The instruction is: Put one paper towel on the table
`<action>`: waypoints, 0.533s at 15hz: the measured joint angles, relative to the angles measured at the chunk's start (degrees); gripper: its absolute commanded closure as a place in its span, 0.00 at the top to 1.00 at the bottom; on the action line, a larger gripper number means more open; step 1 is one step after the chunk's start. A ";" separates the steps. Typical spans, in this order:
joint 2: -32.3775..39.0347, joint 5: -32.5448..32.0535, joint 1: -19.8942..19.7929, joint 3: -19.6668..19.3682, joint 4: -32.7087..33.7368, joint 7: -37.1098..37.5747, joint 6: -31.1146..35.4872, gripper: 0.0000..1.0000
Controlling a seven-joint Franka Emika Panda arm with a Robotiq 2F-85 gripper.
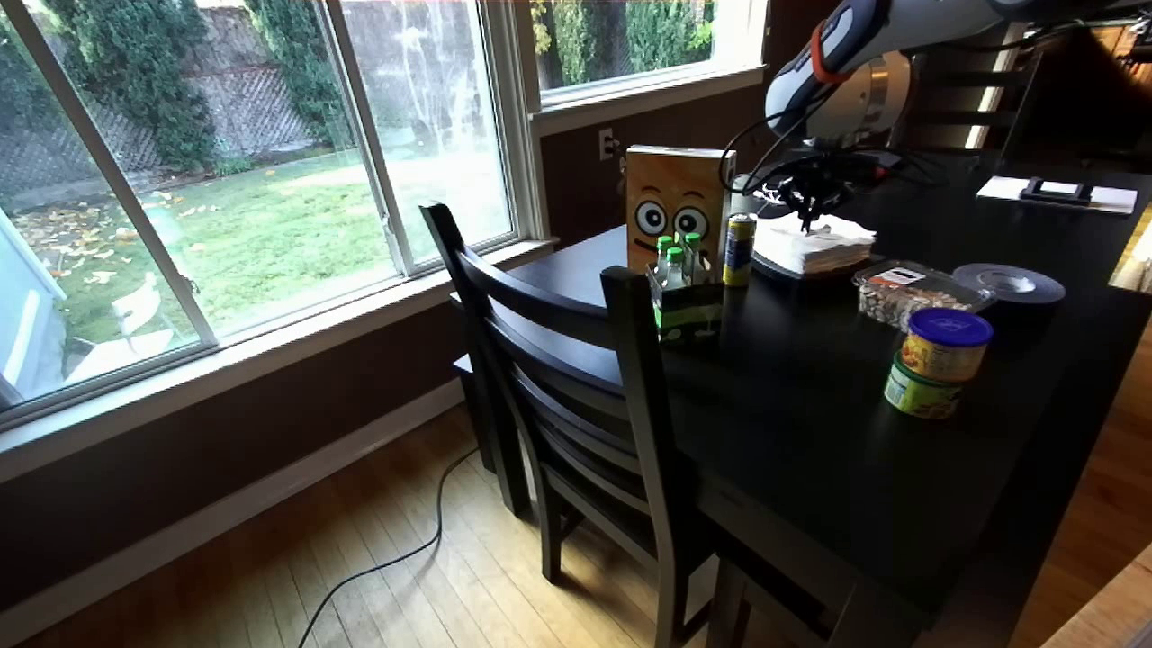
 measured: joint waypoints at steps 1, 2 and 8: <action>-0.34 0.00 0.00 0.02 -0.11 -0.10 -0.50 0.01; -0.69 0.00 -0.01 0.09 -0.23 -0.30 -1.13 0.01; -3.60 0.00 -0.03 0.81 -2.54 -2.11 -4.43 0.01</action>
